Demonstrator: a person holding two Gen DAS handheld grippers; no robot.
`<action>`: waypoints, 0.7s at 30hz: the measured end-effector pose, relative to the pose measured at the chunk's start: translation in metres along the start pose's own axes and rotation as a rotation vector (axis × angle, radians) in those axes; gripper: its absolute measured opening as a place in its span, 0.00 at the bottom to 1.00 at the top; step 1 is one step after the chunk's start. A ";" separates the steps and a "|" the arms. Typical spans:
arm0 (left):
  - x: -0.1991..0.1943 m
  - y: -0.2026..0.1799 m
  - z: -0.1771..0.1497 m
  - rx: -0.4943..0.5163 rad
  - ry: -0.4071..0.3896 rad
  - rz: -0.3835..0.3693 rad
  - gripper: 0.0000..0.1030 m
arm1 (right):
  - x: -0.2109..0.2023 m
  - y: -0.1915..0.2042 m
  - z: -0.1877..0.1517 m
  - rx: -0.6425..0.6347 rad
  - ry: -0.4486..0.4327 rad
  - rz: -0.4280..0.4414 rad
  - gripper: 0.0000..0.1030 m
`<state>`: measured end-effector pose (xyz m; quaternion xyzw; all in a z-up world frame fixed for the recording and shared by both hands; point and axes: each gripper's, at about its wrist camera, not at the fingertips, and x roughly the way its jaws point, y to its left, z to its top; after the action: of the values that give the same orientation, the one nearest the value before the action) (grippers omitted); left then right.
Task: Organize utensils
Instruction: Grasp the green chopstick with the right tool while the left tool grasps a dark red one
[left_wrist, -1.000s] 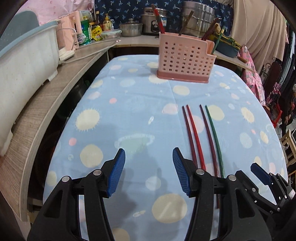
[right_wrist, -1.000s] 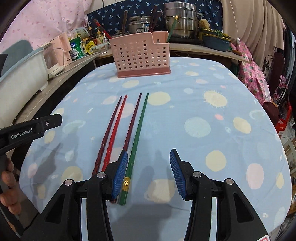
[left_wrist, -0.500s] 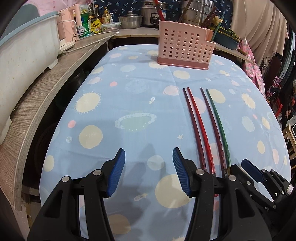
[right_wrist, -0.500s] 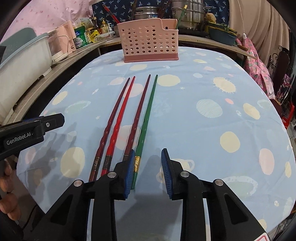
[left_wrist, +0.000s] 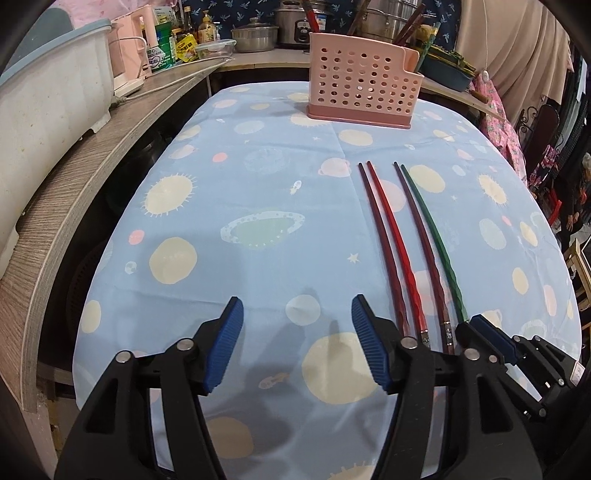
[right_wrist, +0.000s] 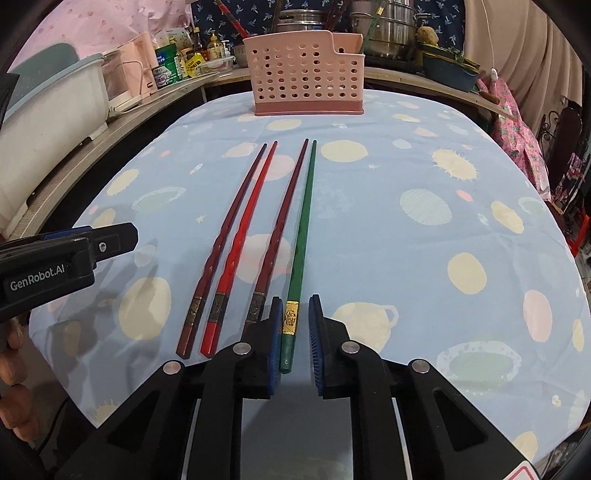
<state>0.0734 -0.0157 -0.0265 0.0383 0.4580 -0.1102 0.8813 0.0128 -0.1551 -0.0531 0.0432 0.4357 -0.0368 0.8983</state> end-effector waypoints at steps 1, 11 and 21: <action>0.000 -0.002 -0.001 0.006 0.000 -0.003 0.58 | 0.000 -0.002 0.000 0.005 -0.001 -0.002 0.08; 0.002 -0.023 -0.011 0.034 0.029 -0.065 0.62 | -0.007 -0.031 -0.006 0.079 -0.004 -0.019 0.07; 0.016 -0.043 -0.025 0.077 0.076 -0.070 0.63 | -0.012 -0.039 -0.012 0.091 -0.004 -0.010 0.07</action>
<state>0.0529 -0.0564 -0.0526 0.0600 0.4875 -0.1571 0.8568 -0.0077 -0.1919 -0.0528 0.0817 0.4321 -0.0611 0.8961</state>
